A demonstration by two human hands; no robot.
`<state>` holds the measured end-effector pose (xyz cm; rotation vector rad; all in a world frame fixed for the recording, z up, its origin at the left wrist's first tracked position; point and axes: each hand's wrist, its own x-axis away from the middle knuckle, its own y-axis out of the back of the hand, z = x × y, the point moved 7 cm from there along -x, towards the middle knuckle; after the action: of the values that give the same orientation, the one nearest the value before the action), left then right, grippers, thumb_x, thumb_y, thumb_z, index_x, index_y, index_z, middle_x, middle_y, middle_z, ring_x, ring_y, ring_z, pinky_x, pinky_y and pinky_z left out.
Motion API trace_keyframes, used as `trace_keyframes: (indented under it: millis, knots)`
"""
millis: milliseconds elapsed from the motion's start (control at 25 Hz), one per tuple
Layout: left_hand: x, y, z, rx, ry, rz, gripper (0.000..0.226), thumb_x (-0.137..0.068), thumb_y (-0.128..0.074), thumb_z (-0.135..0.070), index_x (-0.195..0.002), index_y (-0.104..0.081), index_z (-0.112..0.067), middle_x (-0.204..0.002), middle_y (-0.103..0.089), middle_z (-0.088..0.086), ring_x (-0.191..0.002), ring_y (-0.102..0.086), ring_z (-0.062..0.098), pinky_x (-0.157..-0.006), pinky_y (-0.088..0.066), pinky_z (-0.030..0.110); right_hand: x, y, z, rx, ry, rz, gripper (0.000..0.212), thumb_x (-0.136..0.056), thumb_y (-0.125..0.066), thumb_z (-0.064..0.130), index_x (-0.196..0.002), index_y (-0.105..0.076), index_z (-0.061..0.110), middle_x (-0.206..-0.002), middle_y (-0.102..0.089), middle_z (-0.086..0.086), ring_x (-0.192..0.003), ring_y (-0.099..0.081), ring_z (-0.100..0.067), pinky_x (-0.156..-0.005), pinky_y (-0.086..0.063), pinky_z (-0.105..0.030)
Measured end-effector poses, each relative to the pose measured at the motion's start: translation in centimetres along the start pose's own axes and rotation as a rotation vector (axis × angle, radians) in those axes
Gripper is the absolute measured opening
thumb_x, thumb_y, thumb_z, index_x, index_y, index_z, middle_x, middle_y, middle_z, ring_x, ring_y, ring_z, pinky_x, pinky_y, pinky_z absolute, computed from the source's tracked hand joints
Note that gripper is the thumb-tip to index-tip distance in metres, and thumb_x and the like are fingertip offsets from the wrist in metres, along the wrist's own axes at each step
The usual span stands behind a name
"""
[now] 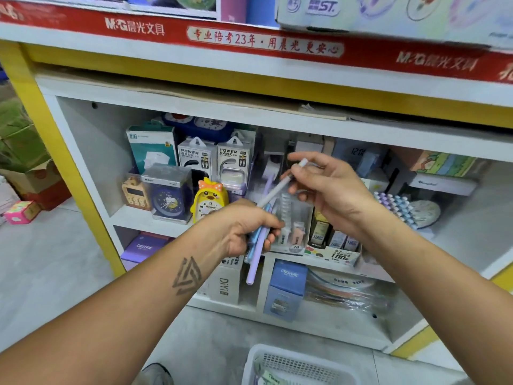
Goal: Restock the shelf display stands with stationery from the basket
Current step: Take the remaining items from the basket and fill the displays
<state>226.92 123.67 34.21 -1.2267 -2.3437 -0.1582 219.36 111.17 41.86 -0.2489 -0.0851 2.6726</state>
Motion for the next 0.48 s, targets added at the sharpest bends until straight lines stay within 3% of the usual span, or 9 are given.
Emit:
trace_keyframes:
  millis: [80,200,480]
  knots:
    - [0.0,-1.0,-0.2,-0.002,-0.007,0.025,0.009,-0.085,-0.064,0.008,-0.087,-0.058,0.002,-0.059,-0.058,0.014,-0.043,-0.052,0.017,-0.041,-0.045,0.022,0.1,1.0,0.7,0.027,0.051,-0.085,0.02,-0.09,-0.066,-0.001,-0.109,-0.067,-0.004,-0.087,-0.073,-0.02,-0.067,-0.068,-0.02,-0.061,-0.054,-0.022]
    - [0.0,-2.8,-0.8,0.006,-0.033,0.092,0.013,-0.085,-0.064,0.009,-0.093,-0.056,0.002,-0.066,-0.058,0.018,-0.045,-0.053,0.018,-0.042,-0.046,0.022,0.8,3.0,1.1,0.027,0.086,-0.252,0.02,-0.09,-0.065,-0.005,-0.111,-0.063,-0.003,-0.08,-0.074,-0.018,-0.063,-0.067,-0.02,-0.06,-0.056,-0.023]
    - [-0.8,-7.5,-0.4,0.012,0.008,0.193,0.005,-0.09,-0.06,0.006,-0.087,-0.057,0.002,-0.066,-0.059,0.016,-0.045,-0.051,0.014,-0.04,-0.044,0.019,2.9,10.4,2.7,-0.008,0.171,-0.577,0.013,-0.095,-0.064,0.002,-0.107,-0.059,-0.001,-0.066,-0.068,-0.002,-0.055,-0.062,-0.012,-0.056,-0.051,-0.022]
